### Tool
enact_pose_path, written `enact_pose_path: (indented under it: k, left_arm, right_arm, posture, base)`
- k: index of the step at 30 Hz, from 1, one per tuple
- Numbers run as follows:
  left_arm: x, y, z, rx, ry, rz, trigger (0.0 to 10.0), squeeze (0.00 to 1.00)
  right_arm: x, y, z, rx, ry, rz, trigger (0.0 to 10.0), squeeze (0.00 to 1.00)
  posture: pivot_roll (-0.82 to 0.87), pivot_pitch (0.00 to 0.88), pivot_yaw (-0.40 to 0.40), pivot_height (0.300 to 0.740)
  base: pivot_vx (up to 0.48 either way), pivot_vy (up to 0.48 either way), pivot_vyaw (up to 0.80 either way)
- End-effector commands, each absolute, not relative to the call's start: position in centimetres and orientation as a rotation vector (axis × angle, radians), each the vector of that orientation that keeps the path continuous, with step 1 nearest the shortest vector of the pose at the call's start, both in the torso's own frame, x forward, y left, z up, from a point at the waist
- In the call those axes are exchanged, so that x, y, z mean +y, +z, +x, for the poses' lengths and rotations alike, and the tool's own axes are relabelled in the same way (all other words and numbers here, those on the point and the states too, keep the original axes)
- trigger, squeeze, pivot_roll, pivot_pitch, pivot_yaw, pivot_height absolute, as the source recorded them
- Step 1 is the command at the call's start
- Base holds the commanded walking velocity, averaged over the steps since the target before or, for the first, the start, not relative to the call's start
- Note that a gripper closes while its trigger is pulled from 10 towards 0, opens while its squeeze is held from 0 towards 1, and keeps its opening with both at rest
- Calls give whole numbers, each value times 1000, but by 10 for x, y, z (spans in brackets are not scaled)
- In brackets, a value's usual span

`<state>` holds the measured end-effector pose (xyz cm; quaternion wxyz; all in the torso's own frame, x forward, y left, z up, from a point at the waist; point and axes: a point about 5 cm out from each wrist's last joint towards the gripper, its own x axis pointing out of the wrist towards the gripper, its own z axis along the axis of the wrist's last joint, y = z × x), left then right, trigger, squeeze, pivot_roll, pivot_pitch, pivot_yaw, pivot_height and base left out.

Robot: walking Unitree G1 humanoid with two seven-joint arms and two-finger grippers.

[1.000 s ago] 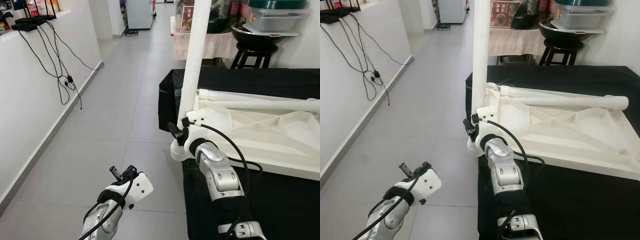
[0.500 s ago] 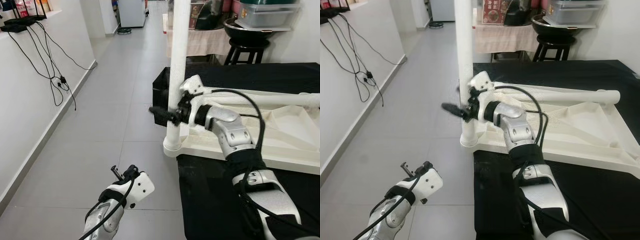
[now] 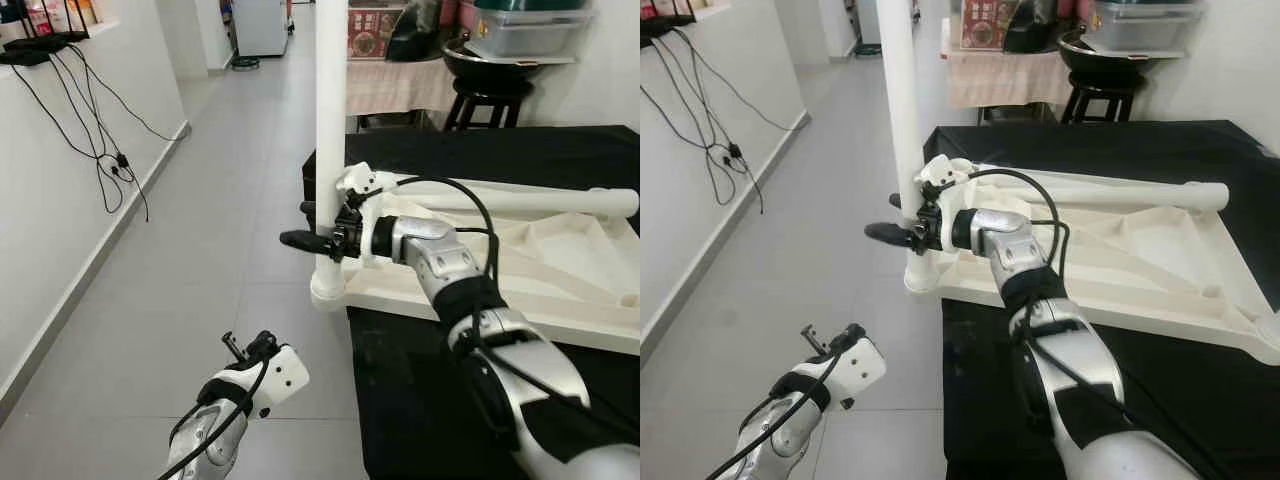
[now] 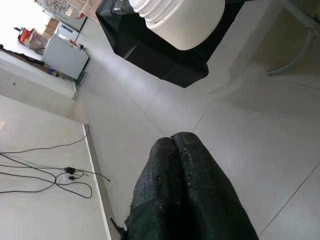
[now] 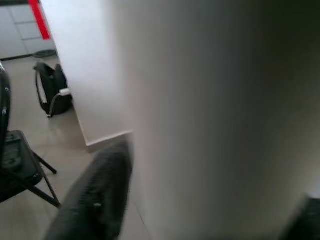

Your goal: Building children table

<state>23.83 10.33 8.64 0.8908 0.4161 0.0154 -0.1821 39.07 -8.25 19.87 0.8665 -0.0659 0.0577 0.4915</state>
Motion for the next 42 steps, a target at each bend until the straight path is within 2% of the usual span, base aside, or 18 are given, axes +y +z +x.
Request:
enact_pose_path:
  k: [1, 5, 9, 11, 13, 15, 16, 17, 18, 21, 26, 30, 31, 34, 35, 42]
  left_arm:
    - [104, 84, 236, 46, -376, 874, 10000, 0]
    - [102, 86, 235, 42, -377, 873, 10000, 0]
    - [101, 87, 235, 40, -377, 873, 10000, 0]
    - [101, 87, 235, 40, -377, 873, 10000, 0]
    - [103, 87, 234, 41, -376, 872, 10000, 0]
    - [104, 88, 234, 41, -376, 871, 10000, 0]
    - [105, 88, 233, 42, -376, 871, 10000, 0]
    - [105, 88, 233, 42, -376, 871, 10000, 0]
    - [106, 88, 233, 43, -376, 870, 10000, 0]
    - [107, 88, 233, 45, -376, 871, 10000, 0]
    - [107, 87, 234, 47, -376, 871, 10000, 0]
    - [106, 87, 234, 47, -376, 871, 10000, 0]
    - [106, 87, 235, 47, -376, 871, 10000, 0]
    - [106, 87, 235, 47, -376, 871, 10000, 0]
    - [105, 87, 235, 47, -377, 871, 10000, 0]
    - [104, 88, 236, 47, -377, 871, 10000, 0]
  right_arm:
    - [-76, 194, 390, 147, 1029, -146, 0, 0]
    - [-95, 185, 393, 160, 924, -112, 0, 0]
    - [-118, 168, 382, 174, 977, -53, 0, 0]
    - [-118, 168, 382, 174, 977, -53, 0, 0]
    - [-124, 146, 367, 217, 1027, -10, 0, 0]
    - [-133, 107, 363, 337, 475, -53, 0, 0]
    - [-137, 99, 361, 364, 308, -81, 0, 0]
    - [-137, 99, 361, 364, 308, -81, 0, 0]
    - [-140, 88, 345, 394, 219, -71, 0, 0]
    - [-145, 89, 326, 380, 212, -36, 0, 0]
    - [-151, 106, 330, 306, 212, -71, 0, 0]
    - [-141, 113, 332, 294, 242, -88, 196, 0]
    - [-129, 116, 330, 308, 262, -93, 10000, 0]
    - [-126, 116, 329, 320, 260, -94, 10000, 0]
    - [-122, 122, 333, 302, 285, -89, 10000, 1000]
    - [-113, 150, 356, 214, 416, -75, 10000, 1000]
  posture:
    - [82, 0, -21, 740]
    - [82, 0, -35, 740]
    - [72, 0, -35, 740]
    - [72, 0, -35, 740]
    - [45, 0, -34, 740]
    - [44, 0, -34, 740]
    - [44, 0, -34, 740]
    - [44, 0, -34, 740]
    - [30, 0, -27, 740]
    - [10, 0, -22, 740]
    - [3, 0, -21, 740]
    - [10, 0, -26, 740]
    - [12, 0, -26, 740]
    - [12, 0, -26, 740]
    - [16, 0, -29, 740]
    - [20, 0, -30, 740]
  base:
    - [0, 0, 0]
    - [0, 0, 0]
    - [0, 0, 0]
    - [0, 0, 0]
    - [0, 0, 0]
    - [0, 0, 0]
    - [0, 0, 0]
    - [0, 0, 0]
    - [0, 0, 0]
    - [0, 0, 0]
    - [0, 0, 0]
    - [0, 0, 0]
    - [0, 0, 0]
    - [0, 0, 0]
    - [0, 0, 0]
    - [0, 0, 0]
